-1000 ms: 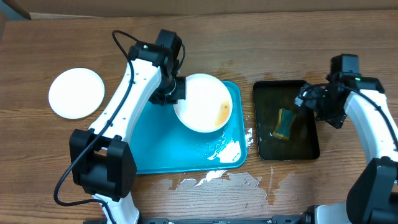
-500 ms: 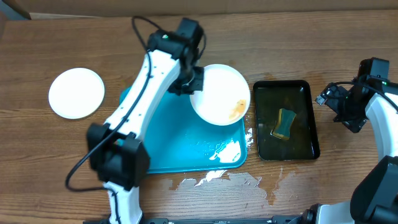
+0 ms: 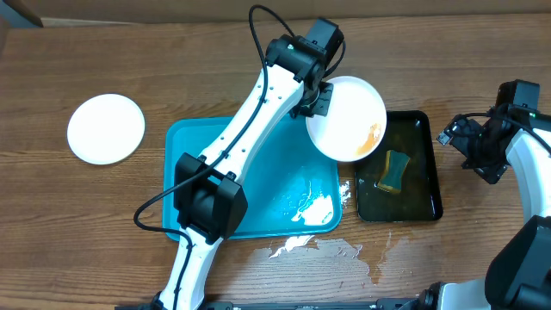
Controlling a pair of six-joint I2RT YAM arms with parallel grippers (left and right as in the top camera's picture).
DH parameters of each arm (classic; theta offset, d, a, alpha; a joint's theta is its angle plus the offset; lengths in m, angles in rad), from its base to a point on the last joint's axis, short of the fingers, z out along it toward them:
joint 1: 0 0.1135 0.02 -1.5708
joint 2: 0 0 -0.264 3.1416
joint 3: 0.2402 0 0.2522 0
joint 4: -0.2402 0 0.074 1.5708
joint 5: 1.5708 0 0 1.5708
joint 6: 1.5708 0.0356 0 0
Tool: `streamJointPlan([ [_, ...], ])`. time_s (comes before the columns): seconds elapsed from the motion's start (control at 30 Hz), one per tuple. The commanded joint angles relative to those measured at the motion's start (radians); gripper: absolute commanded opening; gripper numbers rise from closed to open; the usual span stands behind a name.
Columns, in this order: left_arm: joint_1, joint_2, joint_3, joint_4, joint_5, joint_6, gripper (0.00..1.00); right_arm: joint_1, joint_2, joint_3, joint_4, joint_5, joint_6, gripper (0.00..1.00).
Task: Clean dirty plates on tray and stack at the side
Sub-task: 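Carry the white plate over the black tray and tilt to drain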
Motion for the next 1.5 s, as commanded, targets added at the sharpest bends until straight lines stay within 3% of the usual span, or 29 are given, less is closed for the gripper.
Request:
streamJointPlan([
  [0.0, -0.021, 0.002, 0.036, 0.036, -0.086, -0.006, 0.04, -0.002, -0.005, 0.024, 0.006, -0.005, -0.010, 1.00],
  [0.47, -0.118, 0.002, 0.037, 0.232, -0.184, 0.013, 0.04, -0.002, -0.005, 0.024, 0.006, -0.005, -0.010, 1.00],
  [0.73, -0.204, 0.002, 0.037, 0.323, -0.394, 0.112, 0.04, -0.002, -0.005, 0.024, 0.006, -0.005, -0.010, 1.00],
  [0.93, -0.293, 0.002, 0.037, 0.410, -0.656, 0.223, 0.04, -0.002, -0.005, 0.024, 0.006, -0.005, -0.010, 1.00],
  [1.13, -0.381, 0.002, 0.037, 0.435, -0.894, 0.241, 0.04, -0.002, -0.005, 0.024, 0.006, -0.005, -0.010, 1.00],
  [1.47, -0.418, 0.002, 0.037, 0.475, -0.971, 0.222, 0.04, -0.002, -0.005, 0.024, 0.006, -0.005, -0.010, 1.00],
])
